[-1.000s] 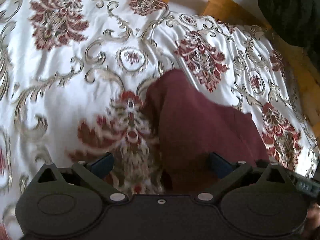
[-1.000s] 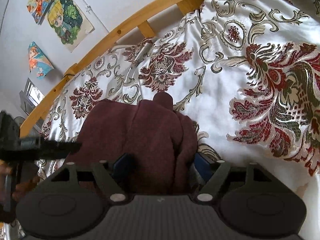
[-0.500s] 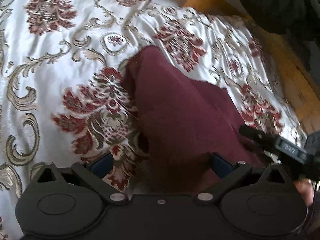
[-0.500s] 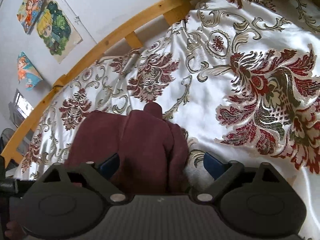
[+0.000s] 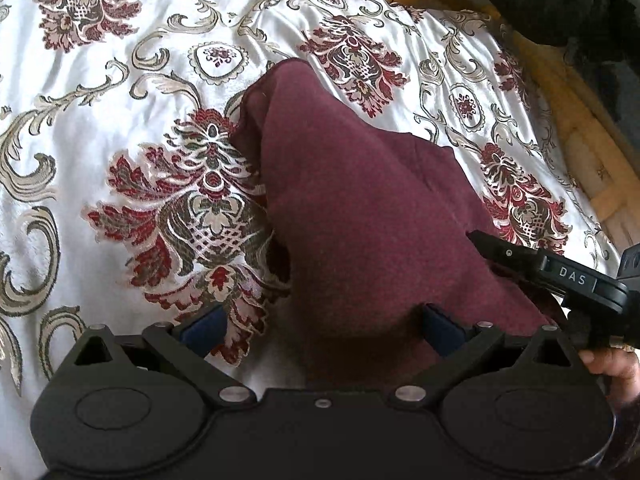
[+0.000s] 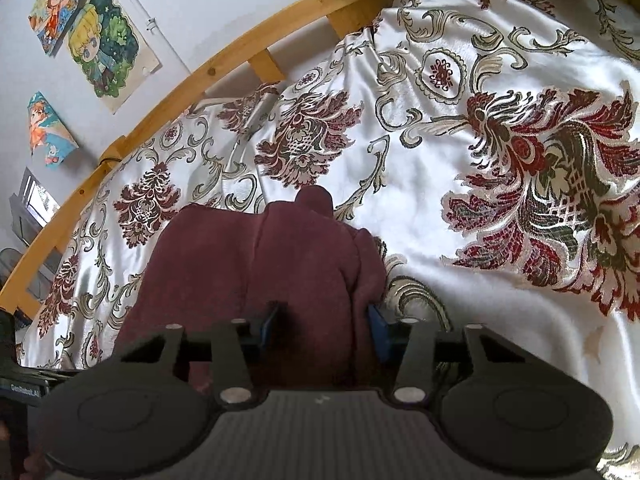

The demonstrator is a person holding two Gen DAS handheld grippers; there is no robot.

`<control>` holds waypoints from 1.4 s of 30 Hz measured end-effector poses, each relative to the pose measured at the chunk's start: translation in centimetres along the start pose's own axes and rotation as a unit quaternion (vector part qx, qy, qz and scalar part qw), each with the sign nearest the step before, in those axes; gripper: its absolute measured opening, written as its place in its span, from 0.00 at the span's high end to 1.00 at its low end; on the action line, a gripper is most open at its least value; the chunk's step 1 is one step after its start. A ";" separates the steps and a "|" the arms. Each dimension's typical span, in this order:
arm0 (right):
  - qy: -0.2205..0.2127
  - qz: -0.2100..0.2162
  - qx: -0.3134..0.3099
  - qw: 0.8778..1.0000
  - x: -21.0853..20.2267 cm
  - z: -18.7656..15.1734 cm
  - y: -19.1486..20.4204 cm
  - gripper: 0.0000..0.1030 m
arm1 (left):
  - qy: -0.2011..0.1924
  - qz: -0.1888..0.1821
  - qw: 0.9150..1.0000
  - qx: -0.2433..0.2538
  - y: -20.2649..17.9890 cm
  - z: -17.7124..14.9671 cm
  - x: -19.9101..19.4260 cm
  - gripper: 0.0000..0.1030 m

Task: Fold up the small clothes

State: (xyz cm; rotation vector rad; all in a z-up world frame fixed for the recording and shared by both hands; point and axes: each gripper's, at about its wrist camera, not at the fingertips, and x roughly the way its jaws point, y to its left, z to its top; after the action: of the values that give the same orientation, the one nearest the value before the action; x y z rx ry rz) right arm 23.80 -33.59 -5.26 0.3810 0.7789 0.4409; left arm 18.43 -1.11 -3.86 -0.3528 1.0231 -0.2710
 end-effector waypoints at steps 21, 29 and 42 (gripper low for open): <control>-0.136 0.050 -0.091 0.985 3.6 7.5 12.7 0.86 | -0.115 0.082 0.981 0.132 1.4 9.3 -4.7 0.68; -0.103 0.003 -0.073 0.992 13.8 10.9 12.5 0.86 | -0.126 0.131 0.977 0.114 6.0 15.0 0.5 0.66; -0.103 -0.035 -0.111 0.988 11.2 8.6 11.1 0.40 | -0.157 0.156 0.974 0.041 5.5 12.8 -1.1 0.11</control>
State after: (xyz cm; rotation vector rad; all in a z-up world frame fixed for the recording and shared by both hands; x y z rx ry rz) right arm 34.54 -19.94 -0.86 0.1872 0.5335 0.4101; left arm 29.25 6.34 0.83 -0.1495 0.7380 0.0270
